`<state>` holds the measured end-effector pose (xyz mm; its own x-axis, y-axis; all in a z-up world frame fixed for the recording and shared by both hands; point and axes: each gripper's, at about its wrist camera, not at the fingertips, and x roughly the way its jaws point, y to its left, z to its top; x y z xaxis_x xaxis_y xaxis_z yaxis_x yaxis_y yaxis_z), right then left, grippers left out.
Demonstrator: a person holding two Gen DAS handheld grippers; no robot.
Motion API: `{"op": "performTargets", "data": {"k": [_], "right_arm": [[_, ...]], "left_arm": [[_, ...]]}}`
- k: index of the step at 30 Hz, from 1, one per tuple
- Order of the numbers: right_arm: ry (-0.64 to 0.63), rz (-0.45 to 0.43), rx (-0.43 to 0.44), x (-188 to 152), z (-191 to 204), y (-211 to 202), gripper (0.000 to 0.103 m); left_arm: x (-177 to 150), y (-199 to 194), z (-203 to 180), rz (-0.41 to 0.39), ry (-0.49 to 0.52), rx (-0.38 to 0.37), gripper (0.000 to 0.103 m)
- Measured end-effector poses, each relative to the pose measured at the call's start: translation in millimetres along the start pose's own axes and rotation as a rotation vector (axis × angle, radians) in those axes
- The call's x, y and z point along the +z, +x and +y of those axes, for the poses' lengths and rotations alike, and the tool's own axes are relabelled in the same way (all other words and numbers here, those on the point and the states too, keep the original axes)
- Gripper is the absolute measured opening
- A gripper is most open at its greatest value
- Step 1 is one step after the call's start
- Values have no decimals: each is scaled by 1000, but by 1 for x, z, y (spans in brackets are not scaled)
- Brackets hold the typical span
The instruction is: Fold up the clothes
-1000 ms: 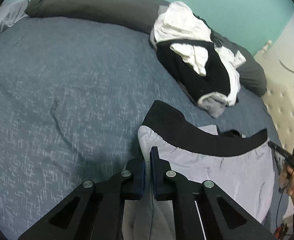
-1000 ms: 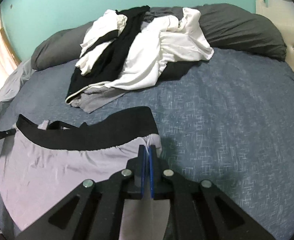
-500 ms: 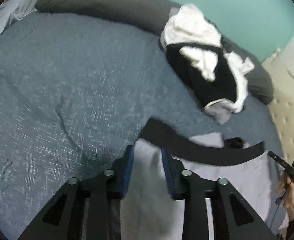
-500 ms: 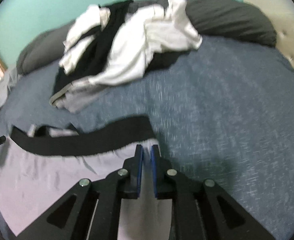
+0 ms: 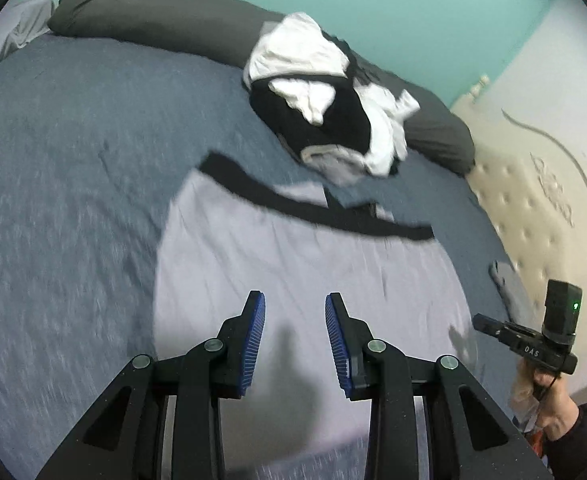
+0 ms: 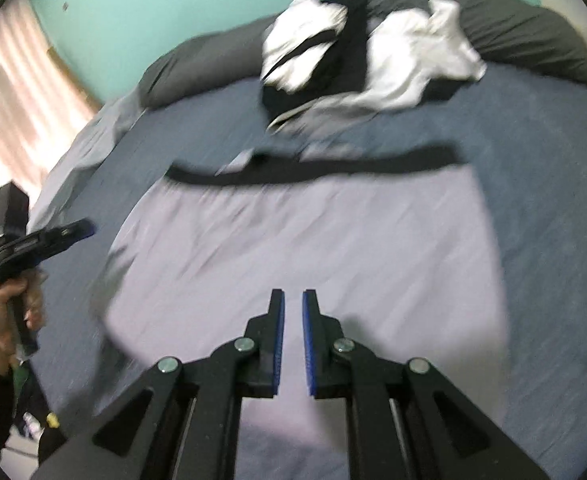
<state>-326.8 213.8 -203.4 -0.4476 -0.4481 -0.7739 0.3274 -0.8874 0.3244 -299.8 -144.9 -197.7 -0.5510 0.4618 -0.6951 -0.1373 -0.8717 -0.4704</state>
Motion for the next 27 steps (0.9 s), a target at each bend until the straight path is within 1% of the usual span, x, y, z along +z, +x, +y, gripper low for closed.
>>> {"op": "performTargets", "data": {"k": [2,4,7,10,11,14,20,24,27], "right_arm": [[3,8,7,-14,20,6,8],[30,23,21,-25,35,16,8],[57,50,18,-34,54,31,8],[21,60,23,-40,77,39,8],[3,69,12,-41,83,43,8],[-1,105,-34,-43,89,60,8],[-2,145,-109,-51,86,94,8],[34,168,-131,-58,78,118,7],[48,166,-128,-60,76,122,7]], "left_arm": [[-18,-2,-1,-2,-26,-16,34],[-32,-2,-1,-8,-44,-12,34],[-50,-2,1,-24,-70,-7,34],[-64,-3,5,-36,-105,-12,34],[-68,-3,6,-43,-113,-13,35],[-78,-4,11,-59,-135,-15,40],[-95,3,14,-51,-125,-15,40],[-99,6,7,-37,-85,-20,41],[-100,6,0,-29,-53,-28,41]]}}
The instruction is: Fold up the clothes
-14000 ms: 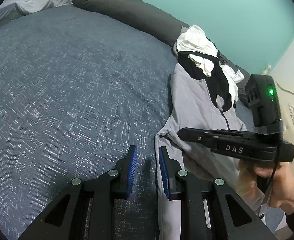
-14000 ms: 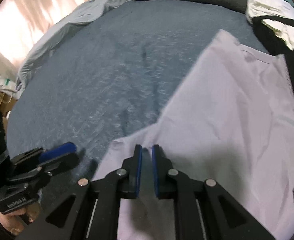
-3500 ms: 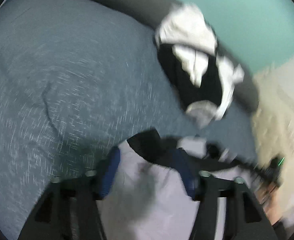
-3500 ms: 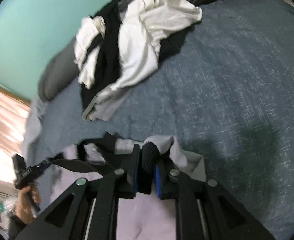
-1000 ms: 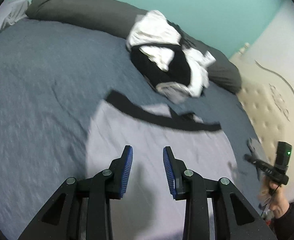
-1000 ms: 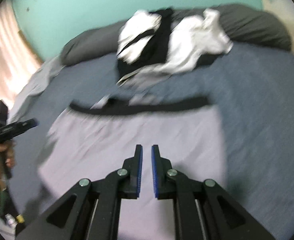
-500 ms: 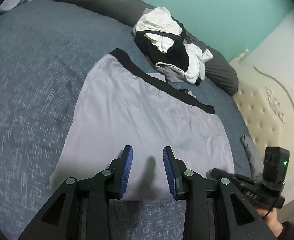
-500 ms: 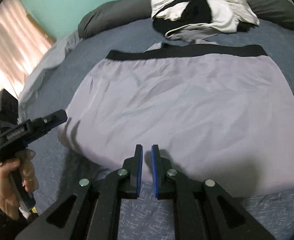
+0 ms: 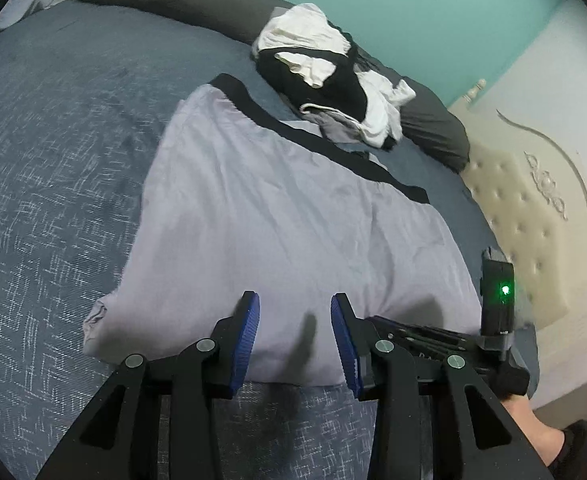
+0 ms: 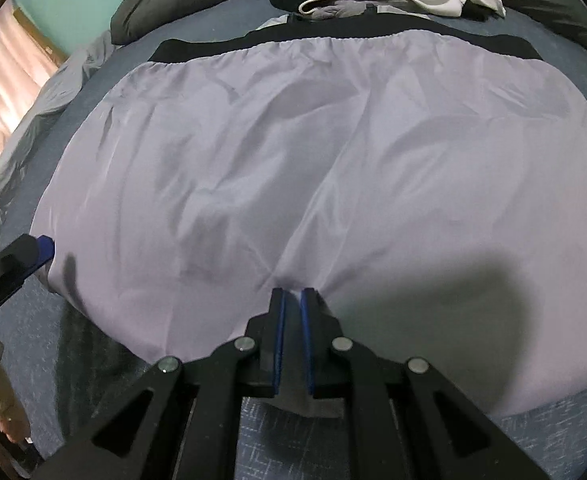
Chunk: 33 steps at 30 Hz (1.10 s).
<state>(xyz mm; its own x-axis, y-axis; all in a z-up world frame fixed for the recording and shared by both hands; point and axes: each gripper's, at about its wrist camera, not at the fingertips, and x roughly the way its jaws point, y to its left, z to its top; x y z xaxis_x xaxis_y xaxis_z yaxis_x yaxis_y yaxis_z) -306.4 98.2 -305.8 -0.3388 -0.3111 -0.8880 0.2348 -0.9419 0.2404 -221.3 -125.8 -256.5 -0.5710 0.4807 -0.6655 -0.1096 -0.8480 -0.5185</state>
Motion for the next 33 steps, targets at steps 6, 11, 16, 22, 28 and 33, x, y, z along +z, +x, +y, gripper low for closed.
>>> {"op": "performTargets", "data": {"k": [6,11,16,22,28,33], "right_arm": [[3,-63,31,11,0,-30,7],[5,-20,-12,19,2,-10,7],[22,15,-38,21,4,10,7],[37,-45,-39,37,2,-9,7],[53,15,-56,33,0,19,7],[42,-9,-70,52,1,5,6]], "left_arm": [[1,-2,1,-6,-7,-9,44],[2,-4,-1,-8,4,-13,45],[1,-1,-3,-1,12,-15,45],[1,-3,-4,-4,15,-21,45],[2,-2,-4,-3,17,-20,45],[2,-2,-2,-2,16,-17,45]]}}
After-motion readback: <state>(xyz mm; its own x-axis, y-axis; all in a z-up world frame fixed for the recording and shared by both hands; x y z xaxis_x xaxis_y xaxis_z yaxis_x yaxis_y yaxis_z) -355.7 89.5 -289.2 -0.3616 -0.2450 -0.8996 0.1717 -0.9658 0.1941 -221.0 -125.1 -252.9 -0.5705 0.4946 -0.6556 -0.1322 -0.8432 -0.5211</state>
